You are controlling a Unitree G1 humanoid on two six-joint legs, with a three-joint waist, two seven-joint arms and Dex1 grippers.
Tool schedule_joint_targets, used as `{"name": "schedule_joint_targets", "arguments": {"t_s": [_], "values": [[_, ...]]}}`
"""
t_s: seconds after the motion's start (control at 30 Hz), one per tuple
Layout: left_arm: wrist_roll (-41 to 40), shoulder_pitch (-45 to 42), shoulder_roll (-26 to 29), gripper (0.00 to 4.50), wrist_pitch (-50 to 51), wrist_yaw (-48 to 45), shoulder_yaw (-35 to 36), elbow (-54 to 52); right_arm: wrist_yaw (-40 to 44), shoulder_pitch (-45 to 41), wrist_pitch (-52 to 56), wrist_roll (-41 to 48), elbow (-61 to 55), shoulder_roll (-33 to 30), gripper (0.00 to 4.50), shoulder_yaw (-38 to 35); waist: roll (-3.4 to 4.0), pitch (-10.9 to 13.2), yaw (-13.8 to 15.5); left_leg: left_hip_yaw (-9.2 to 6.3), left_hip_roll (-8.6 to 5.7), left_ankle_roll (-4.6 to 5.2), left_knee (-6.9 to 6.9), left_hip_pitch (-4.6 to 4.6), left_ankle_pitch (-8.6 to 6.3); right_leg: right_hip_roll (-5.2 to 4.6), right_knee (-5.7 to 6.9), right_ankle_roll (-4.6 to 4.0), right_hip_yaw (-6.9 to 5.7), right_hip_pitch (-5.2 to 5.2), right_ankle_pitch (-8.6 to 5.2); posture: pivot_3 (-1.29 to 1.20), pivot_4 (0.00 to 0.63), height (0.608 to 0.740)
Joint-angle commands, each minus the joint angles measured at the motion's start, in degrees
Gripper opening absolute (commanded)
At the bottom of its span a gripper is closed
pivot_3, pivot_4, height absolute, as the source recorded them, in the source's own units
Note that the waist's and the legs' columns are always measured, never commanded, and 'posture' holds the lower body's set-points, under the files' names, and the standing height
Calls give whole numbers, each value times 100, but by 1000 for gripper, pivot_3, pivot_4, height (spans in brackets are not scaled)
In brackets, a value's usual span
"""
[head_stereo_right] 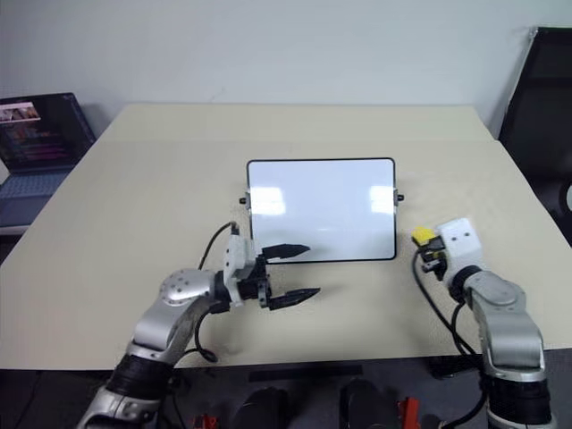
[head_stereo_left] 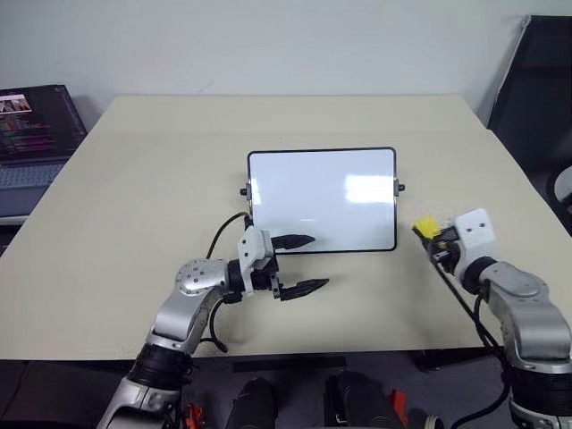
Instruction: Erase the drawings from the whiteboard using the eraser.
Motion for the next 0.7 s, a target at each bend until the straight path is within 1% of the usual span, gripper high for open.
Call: {"name": "schedule_joint_targets", "arguments": {"t_s": [0.03, 0.17, 0.3, 0.7], "values": [[-51, -203, -38, 4500, -236, -369, -110, 223, -323, -118, 460, 227, -159, 169, 1232, -376, 1, 0, 0, 0, 1, 0, -1, -2, 0, 1, -1, 0, 0, 0, 0, 0, 150, 740], [-3, -423, -150, 4500, -389, -478, -100, 514, -560, -202, 823, 407, -167, 330, 1232, -492, 2, 1, 3, -1, 0, 0, 0, -15, 0, 0, -3, 1, 0, -8, 0, 0, 150, 740], [161, -550, -143, 4500, -676, -635, -162, 770, -702, -298, 873, 482, -131, 370, 1232, -406, 2, 1, 3, -2, -1, 0, 1, -15, 0, 0, -1, 1, 0, -8, 1, 0, 150, 740], [219, -615, -152, 4500, -790, -730, -108, 872, -891, -143, 929, 500, -1, 196, 1232, -406, 2, 1, 6, -3, -1, 1, 2, -17, 0, 0, 1, 2, -1, -9, 1, 0, 150, 740]]}}
